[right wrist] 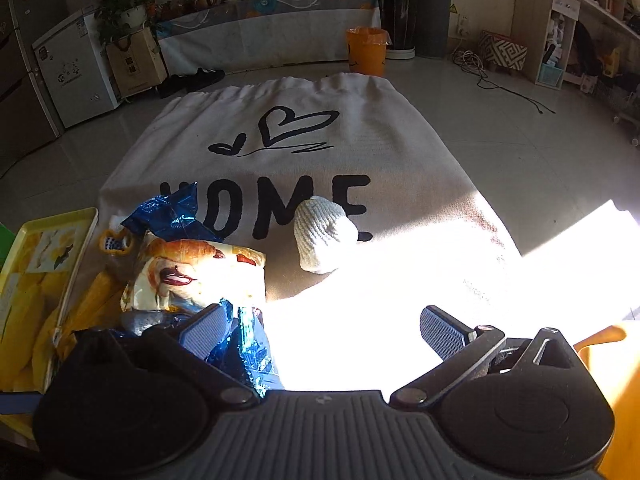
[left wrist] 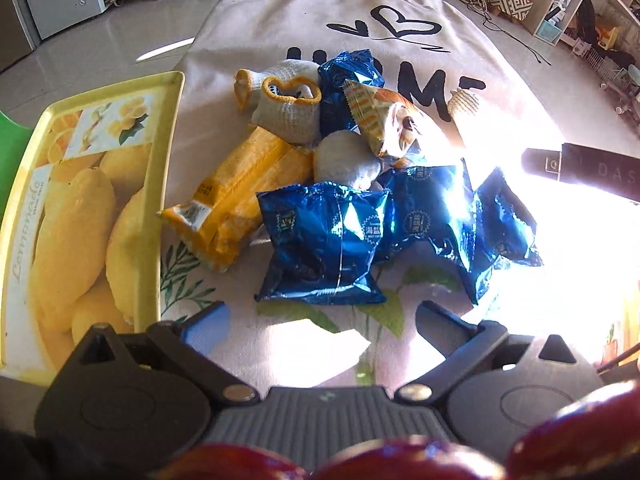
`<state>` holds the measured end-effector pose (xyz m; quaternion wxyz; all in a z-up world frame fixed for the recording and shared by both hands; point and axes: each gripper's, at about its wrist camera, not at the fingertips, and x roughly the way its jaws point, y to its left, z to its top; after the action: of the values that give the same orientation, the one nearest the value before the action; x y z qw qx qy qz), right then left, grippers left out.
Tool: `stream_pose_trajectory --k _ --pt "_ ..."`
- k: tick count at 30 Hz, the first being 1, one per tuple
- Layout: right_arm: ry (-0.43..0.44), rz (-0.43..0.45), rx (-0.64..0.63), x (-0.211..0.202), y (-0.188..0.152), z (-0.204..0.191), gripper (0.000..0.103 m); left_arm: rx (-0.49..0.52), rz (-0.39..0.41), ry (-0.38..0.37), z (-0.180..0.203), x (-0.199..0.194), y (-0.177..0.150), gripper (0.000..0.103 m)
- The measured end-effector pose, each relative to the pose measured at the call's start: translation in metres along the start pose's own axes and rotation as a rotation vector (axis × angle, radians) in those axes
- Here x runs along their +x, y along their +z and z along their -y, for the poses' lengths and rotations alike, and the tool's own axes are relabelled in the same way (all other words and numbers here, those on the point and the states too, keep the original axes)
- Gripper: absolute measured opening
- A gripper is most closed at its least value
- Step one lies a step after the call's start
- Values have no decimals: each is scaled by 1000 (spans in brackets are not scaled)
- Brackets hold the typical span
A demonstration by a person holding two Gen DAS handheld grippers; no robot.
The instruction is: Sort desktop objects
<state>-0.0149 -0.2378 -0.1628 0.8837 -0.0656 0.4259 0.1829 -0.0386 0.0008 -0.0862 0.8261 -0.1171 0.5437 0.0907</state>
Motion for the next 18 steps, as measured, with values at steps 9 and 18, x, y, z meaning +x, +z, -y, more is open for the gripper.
stream_pose_trajectory --k 9,18 --pt "46 36 -29 -41 -37 -16 103 -25 36 79 -4 -19 -32 103" --pt "70 1 -24 -50 -55 -26 103 -31 12 114 1 -26 -58 103"
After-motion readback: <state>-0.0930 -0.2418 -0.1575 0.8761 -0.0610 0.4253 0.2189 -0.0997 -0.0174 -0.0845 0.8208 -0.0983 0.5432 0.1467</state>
